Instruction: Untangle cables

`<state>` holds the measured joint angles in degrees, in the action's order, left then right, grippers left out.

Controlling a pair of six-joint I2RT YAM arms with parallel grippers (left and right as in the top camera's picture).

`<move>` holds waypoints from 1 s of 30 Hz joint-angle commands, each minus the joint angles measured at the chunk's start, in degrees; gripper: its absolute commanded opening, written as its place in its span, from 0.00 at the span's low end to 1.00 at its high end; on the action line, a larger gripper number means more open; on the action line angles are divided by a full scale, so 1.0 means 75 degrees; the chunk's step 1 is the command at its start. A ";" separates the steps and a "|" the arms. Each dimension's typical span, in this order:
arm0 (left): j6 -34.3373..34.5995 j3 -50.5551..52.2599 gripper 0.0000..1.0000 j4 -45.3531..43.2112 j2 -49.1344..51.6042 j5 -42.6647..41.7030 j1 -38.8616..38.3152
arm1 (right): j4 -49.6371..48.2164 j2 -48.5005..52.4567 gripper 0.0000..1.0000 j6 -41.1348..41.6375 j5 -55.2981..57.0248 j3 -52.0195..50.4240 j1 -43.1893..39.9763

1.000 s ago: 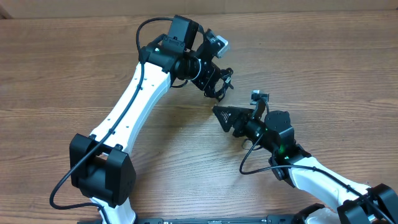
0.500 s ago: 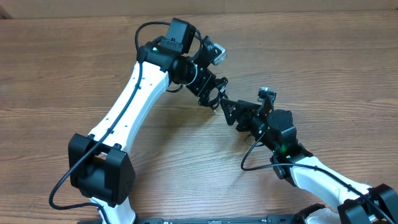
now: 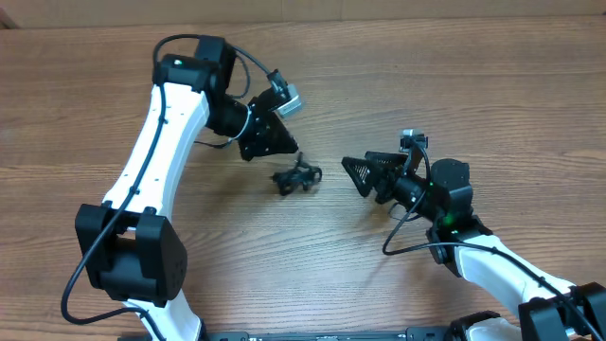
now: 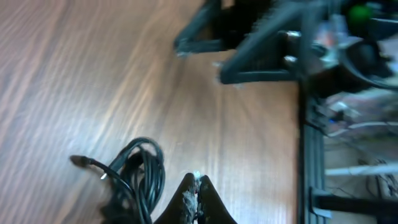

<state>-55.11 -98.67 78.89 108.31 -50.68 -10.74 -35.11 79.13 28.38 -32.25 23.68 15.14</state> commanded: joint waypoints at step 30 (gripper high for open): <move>0.5613 0.2818 0.64 -0.3797 -0.0102 0.4363 -0.0793 | 0.1157 0.0023 1.00 0.0044 -0.0516 0.0146 -0.1029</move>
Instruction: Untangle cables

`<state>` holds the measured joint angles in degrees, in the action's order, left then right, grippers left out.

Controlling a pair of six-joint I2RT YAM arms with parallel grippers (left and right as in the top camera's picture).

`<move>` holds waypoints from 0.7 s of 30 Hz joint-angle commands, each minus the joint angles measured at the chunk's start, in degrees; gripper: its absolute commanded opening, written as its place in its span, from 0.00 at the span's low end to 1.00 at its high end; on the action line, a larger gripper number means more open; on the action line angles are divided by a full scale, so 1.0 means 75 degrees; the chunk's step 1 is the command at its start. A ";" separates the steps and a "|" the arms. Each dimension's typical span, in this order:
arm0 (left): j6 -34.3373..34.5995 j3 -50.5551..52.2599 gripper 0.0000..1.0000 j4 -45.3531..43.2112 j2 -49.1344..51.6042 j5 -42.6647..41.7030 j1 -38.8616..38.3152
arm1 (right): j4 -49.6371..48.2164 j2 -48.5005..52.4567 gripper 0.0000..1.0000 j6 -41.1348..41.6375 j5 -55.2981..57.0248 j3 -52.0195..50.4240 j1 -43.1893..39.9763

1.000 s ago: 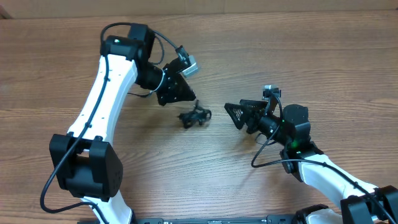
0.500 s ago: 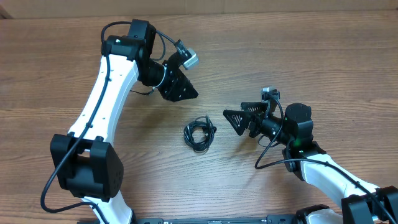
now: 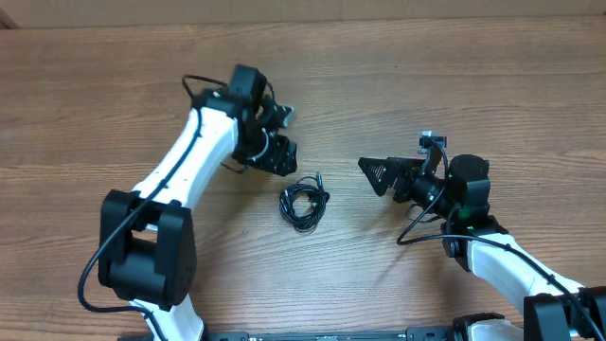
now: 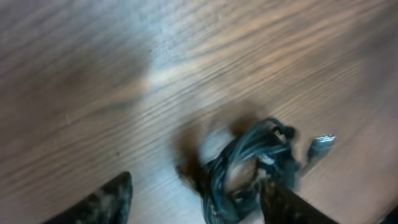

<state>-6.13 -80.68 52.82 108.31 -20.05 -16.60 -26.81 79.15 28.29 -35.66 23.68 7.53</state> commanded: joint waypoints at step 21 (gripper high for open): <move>-0.3826 0.0656 0.56 -0.0845 0.0825 -0.1075 -0.0504 | 0.0507 0.0020 1.00 0.0052 -0.0058 0.0146 -0.0015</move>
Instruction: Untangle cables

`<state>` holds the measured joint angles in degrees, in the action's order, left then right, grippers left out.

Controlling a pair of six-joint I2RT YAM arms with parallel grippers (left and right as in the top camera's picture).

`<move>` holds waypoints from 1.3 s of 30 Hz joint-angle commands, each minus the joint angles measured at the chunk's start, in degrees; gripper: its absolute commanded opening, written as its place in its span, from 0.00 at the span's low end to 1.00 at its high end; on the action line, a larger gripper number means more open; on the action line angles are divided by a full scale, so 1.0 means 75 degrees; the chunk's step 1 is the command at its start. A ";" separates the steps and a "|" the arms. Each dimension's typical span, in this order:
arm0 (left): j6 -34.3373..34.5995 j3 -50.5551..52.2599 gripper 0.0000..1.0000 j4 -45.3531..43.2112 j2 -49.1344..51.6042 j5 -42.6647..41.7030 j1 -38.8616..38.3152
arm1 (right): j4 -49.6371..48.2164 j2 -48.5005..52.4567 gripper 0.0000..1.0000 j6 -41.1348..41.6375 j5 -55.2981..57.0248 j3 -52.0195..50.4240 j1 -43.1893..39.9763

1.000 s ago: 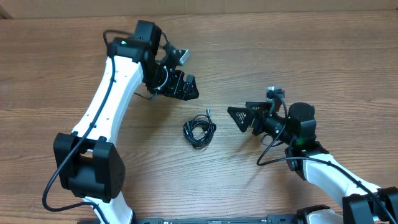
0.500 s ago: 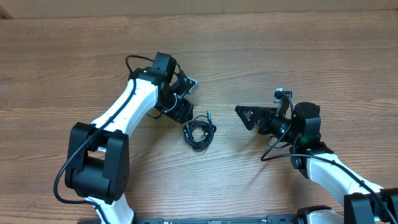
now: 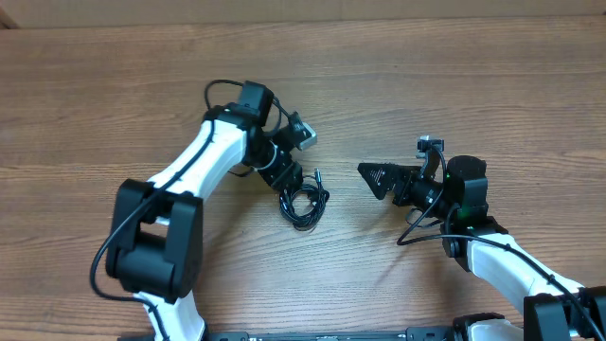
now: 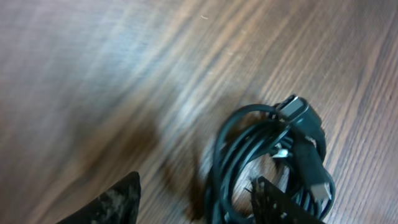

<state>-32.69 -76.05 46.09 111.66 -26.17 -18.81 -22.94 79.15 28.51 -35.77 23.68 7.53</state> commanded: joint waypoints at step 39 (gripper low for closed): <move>-0.2690 -0.3468 0.04 0.4033 0.0866 -0.1029 -0.0041 | -0.1067 0.0020 0.84 -0.0484 0.1985 0.0146 0.1888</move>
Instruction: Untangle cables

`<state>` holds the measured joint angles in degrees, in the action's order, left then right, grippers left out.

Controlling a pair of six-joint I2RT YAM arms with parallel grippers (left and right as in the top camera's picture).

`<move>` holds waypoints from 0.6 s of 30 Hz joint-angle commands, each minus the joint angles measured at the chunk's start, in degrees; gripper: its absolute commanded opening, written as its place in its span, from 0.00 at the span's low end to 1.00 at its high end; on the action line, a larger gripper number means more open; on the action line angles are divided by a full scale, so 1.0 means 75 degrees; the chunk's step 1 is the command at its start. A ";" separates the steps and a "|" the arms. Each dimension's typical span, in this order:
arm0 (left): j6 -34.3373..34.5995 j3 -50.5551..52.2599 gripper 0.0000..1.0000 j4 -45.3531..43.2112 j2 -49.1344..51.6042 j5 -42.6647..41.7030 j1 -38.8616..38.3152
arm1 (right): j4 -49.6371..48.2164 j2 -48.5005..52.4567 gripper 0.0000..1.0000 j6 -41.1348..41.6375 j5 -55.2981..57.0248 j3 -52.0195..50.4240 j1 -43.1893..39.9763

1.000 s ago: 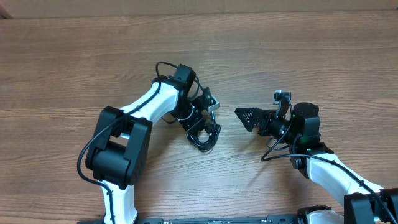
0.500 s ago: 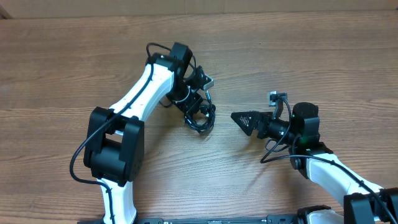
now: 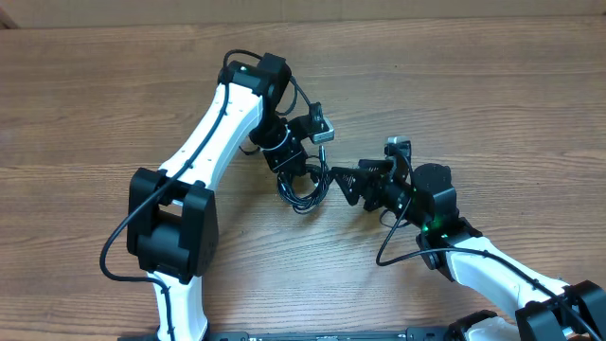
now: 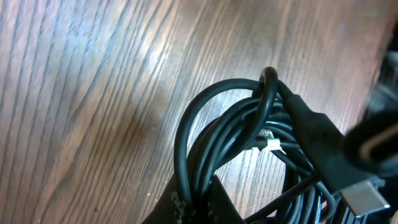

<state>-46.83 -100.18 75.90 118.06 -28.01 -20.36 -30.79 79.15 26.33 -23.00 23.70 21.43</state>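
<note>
A black cable bundle (image 3: 308, 196) lies coiled on the wooden table (image 3: 492, 85). My left gripper (image 3: 294, 178) is at the coil's upper left, shut on several strands of it. In the left wrist view those strands run down between the fingertips of the left gripper (image 4: 194, 200). The loops of the cable bundle (image 4: 249, 118) fan out above, and a silver USB plug (image 4: 364, 199) lies at the lower right. My right gripper (image 3: 339, 184) sits just right of the coil, its fingers spread open and pointing at it. A blurred right finger (image 4: 373, 140) shows over the plug.
Bare wood-grain table lies all around the coil. The white left arm (image 3: 213, 123) reaches in from the lower left. The right arm (image 3: 473, 260) comes from the lower right. The table's far edge runs along the top of the overhead view.
My left gripper was open over the coil's upper left and is now shut on its strands. My right gripper has moved left, from well apart to right beside the coil.
At first the left gripper was shut beside a small tangled clump, and the right gripper stood open to its right. Then the cable lay as a looser coil with the left gripper open near it. Now the left gripper holds the coil and the right gripper is next to it.
</note>
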 commanded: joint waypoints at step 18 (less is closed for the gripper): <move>-0.1279 -0.0251 0.04 0.0595 0.0015 -0.1865 0.0192 | -0.0382 0.0023 0.74 -0.0548 0.0108 0.0146 0.0536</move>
<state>-53.87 -100.25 79.68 118.06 -38.76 -17.72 -32.71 79.15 22.76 -23.11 23.70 25.23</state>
